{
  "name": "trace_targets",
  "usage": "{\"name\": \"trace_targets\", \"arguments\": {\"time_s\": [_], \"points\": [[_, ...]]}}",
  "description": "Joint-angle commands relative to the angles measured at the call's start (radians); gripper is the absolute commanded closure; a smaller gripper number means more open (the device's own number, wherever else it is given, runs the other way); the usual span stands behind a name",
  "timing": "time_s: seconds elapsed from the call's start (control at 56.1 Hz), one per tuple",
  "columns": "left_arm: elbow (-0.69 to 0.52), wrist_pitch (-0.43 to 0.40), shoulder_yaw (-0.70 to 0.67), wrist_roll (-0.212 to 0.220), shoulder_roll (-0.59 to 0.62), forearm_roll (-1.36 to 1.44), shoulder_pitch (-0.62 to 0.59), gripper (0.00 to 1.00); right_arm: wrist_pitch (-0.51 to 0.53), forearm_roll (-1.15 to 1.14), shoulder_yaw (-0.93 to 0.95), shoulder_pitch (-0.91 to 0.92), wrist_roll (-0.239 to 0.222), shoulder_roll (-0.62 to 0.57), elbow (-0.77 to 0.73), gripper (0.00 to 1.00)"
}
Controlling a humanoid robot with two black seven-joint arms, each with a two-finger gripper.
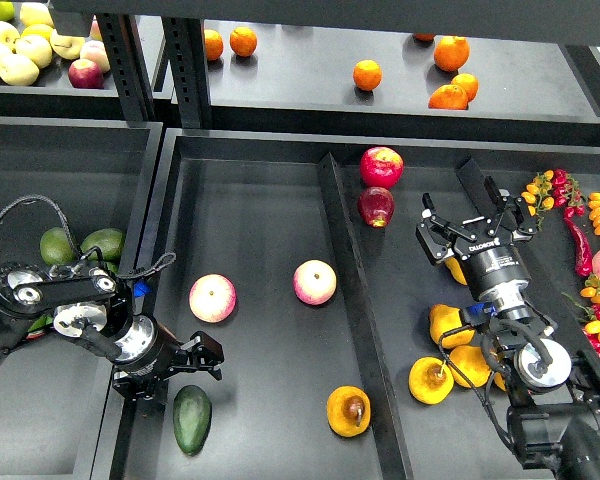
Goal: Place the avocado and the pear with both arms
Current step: 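Lower the left gripper over the avocado and close on it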
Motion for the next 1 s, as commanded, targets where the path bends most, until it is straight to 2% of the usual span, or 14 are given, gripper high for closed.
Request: {"name": "trace_targets", "arguments": {"time_s": [0.0,0.41,0.981], "points": [[0.004,0.0,0.011,0.0,0.0,0.0,0.005,0.0,0.0,0.007,0.0,0.0,0.0,0.0,0.0,0.0],[0.01,0.0,0.012,0.0,-0.01,0.002,0.048,0.0,0.0,0.007,0.0,-0.002,0.0,0.0,0.002,0.0],[0.088,0.0,0.011,0.0,-0.082,-0.001,0.064,0.0,0.0,0.009,0.0,0.0,0.0,0.0,0.003,0.0]]}}
